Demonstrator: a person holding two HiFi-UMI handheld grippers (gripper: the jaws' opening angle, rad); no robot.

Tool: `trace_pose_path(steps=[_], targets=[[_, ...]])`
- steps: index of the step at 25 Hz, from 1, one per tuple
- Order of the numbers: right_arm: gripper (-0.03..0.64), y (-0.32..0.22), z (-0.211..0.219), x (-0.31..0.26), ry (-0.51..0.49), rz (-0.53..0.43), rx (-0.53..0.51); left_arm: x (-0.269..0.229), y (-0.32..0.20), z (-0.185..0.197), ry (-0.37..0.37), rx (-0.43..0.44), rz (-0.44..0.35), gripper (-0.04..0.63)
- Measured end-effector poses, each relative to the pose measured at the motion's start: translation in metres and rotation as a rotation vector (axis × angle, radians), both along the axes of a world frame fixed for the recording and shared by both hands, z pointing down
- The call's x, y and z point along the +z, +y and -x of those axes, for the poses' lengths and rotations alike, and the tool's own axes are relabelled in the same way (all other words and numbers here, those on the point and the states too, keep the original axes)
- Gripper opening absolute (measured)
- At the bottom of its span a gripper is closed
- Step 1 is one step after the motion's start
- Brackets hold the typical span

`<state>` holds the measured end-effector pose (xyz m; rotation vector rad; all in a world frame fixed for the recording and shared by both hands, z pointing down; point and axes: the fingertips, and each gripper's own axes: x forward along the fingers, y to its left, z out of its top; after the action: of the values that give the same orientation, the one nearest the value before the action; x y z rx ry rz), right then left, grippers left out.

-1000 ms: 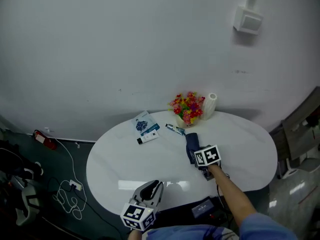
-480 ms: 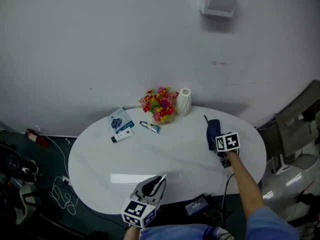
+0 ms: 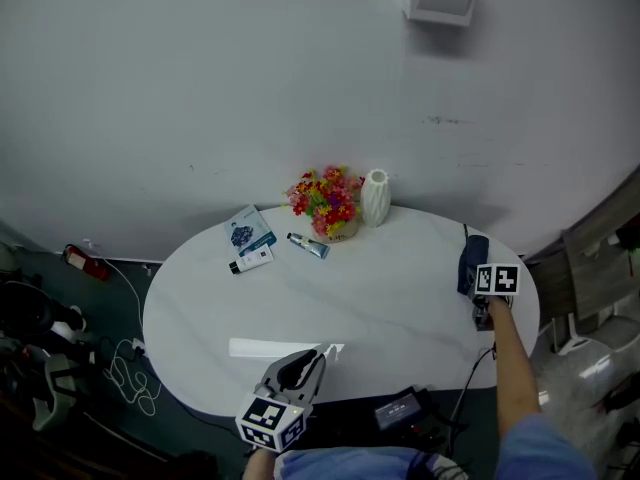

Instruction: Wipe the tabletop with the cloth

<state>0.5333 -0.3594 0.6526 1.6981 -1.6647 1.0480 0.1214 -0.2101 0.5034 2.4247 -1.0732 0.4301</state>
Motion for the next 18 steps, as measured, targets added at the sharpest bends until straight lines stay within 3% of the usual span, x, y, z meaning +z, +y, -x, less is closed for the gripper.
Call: trace_pose_path(steps=[10,18], targets=[[0.071,0.008,0.057,-0.026,-0.085,-0.068,-0.050,0.000,0.016,0.037,-0.011,-0.084,0.008,0.061],[0.071,0.020,0.168,-0.058,-0.154,-0.112,-0.161,0.003,0.021,0.116,-0.007,-0.178,0.006,0.061]])
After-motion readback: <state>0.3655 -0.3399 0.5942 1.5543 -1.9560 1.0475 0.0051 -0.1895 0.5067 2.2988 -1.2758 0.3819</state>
